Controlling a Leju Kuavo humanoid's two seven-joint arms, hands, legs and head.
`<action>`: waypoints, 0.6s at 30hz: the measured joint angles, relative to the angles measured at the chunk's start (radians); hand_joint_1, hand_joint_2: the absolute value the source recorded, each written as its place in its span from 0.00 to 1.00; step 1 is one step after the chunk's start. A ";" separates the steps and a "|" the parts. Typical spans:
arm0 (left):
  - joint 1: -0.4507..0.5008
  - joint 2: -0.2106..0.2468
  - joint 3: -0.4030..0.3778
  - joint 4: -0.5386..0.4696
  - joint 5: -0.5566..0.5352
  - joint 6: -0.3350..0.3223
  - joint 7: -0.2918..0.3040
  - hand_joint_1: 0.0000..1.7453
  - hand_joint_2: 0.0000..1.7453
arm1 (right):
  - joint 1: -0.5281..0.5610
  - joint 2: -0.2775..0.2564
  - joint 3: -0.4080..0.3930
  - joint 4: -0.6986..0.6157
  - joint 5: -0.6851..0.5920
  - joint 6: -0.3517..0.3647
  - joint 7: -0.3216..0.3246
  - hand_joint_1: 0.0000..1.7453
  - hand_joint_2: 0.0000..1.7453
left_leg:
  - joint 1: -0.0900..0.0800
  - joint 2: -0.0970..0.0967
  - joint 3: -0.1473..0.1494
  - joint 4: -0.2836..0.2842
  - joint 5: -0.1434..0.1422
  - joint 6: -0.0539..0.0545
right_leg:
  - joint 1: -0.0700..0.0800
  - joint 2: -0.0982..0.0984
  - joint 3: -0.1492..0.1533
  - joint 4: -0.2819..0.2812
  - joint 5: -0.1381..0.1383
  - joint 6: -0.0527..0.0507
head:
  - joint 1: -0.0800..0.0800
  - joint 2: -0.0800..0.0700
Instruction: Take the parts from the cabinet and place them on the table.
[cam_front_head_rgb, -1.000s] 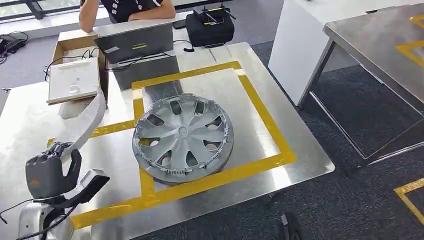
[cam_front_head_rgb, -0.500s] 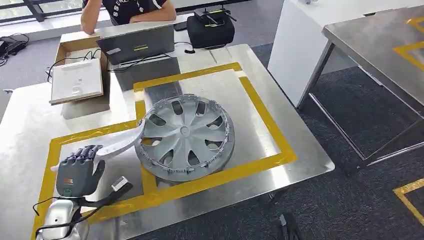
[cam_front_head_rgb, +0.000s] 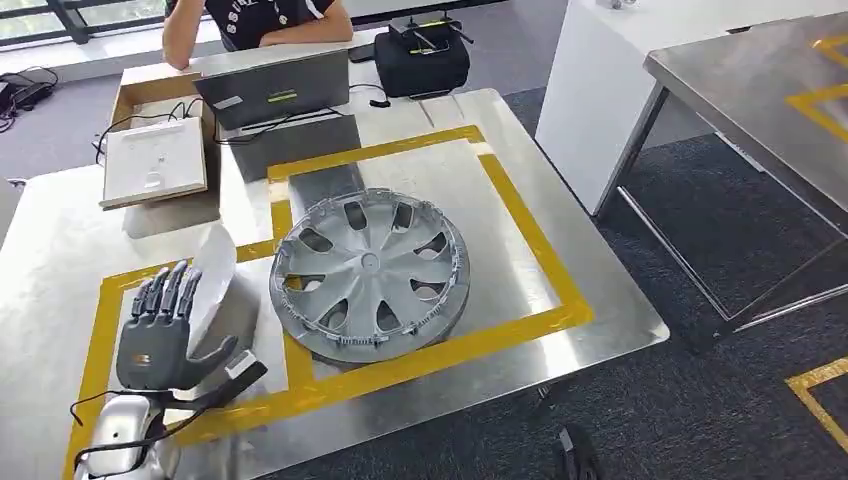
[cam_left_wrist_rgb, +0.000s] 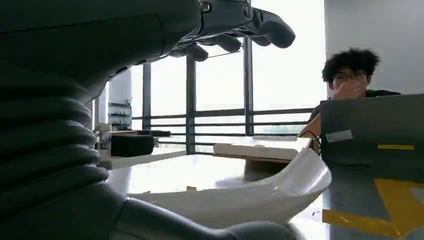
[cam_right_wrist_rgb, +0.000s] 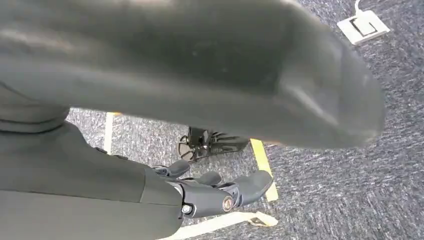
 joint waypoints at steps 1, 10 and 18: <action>0.000 0.000 0.000 0.000 0.017 -0.007 -0.010 0.00 0.00 | 0.000 0.000 0.000 0.000 0.000 0.000 0.000 0.00 0.00 | 0.000 0.000 0.000 0.000 0.000 0.000 | 0.000 0.000 0.000 0.000 0.000 0.000 | 0.000 0.000; 0.021 -0.004 0.000 -0.048 0.150 -0.107 -0.082 0.00 0.00 | 0.000 0.003 0.000 0.000 0.011 0.017 0.001 0.00 0.00 | 0.000 0.000 0.001 0.000 0.000 0.000 | 0.000 0.000 0.001 0.000 0.000 0.000 | 0.000 0.000; 0.052 -0.005 -0.008 -0.116 0.093 -0.030 -0.060 0.00 0.00 | 0.000 0.009 -0.005 0.000 0.011 0.017 0.000 0.00 0.00 | -0.006 0.000 -0.003 0.009 -0.003 0.009 | -0.004 0.000 0.001 -0.002 0.004 0.009 | 0.000 0.000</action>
